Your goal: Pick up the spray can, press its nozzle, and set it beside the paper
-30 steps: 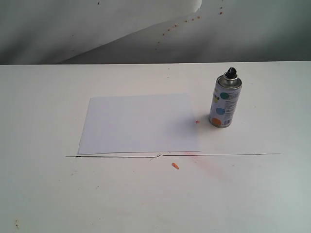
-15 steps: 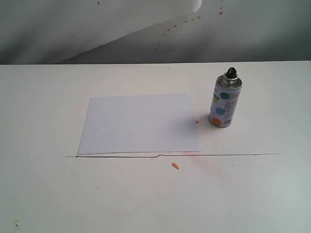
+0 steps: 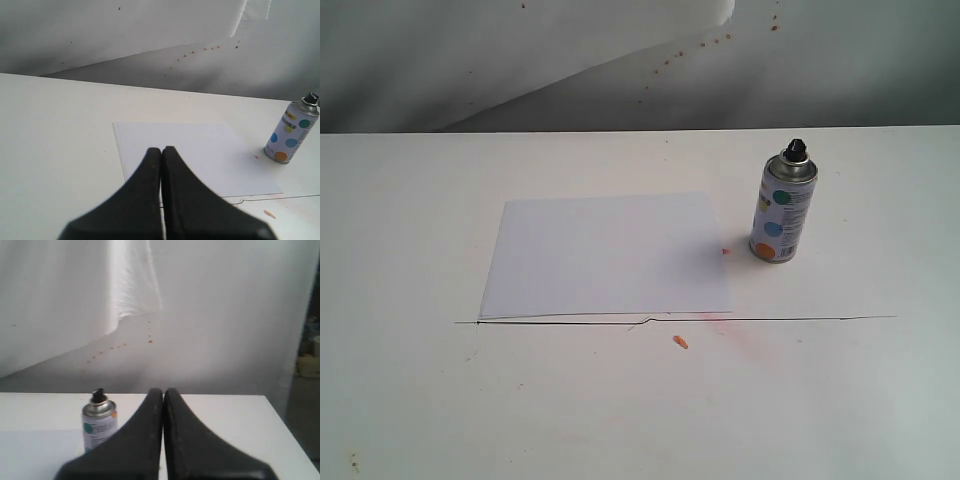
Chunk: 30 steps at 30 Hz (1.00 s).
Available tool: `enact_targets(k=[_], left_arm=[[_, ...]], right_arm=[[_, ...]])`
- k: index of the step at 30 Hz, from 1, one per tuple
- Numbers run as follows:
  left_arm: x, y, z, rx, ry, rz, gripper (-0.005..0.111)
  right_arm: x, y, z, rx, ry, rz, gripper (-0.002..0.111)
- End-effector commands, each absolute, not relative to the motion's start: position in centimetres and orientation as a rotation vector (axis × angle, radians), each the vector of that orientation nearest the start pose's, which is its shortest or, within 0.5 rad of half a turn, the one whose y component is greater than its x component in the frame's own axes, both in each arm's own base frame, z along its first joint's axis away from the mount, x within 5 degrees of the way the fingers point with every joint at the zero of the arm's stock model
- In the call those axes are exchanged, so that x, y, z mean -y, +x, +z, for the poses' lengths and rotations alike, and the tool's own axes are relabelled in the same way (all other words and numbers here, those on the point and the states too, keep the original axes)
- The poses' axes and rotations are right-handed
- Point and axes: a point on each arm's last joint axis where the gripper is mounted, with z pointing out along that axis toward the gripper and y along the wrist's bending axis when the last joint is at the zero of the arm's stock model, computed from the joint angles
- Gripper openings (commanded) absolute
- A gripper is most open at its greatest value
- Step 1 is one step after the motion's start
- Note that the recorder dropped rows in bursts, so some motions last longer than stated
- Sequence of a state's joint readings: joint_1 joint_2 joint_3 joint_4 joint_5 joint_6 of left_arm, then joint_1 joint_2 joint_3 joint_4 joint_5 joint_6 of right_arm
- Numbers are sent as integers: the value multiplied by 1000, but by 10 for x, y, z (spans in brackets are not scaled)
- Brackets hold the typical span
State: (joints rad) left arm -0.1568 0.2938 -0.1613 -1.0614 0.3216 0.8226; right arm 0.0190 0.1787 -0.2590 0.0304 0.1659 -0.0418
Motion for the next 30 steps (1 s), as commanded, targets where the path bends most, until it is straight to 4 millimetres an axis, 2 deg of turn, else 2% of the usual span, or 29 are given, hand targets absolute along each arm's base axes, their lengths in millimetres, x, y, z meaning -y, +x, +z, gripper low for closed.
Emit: enact_targets(k=[1,7,11,17,20,27,30], left_arm=[[37,73,233,-1794,153,-518,0],[37,73,233,-1794,151,-520,0],[37,73,233,-1794,151,-520,0],[37,73,233,-1794,151,-520,0],[37,73,233,-1794,154,-518,0],[37,73,233,-1794,153,-516,0],[37,73,233,-1794,153,-516,0]], right_arm=[[5,63,267,-1631,99,-44,0],[7,65,250,-1701,101,-69,0],[7,66,227,-1757,105,-67,0],[6,57,198,-1690,118,-53,0],[5,56,195,-1682,131,-36,0],[5,53,183,-1817,110,-62,0],[5,53,183,-1819,93,-66,0]])
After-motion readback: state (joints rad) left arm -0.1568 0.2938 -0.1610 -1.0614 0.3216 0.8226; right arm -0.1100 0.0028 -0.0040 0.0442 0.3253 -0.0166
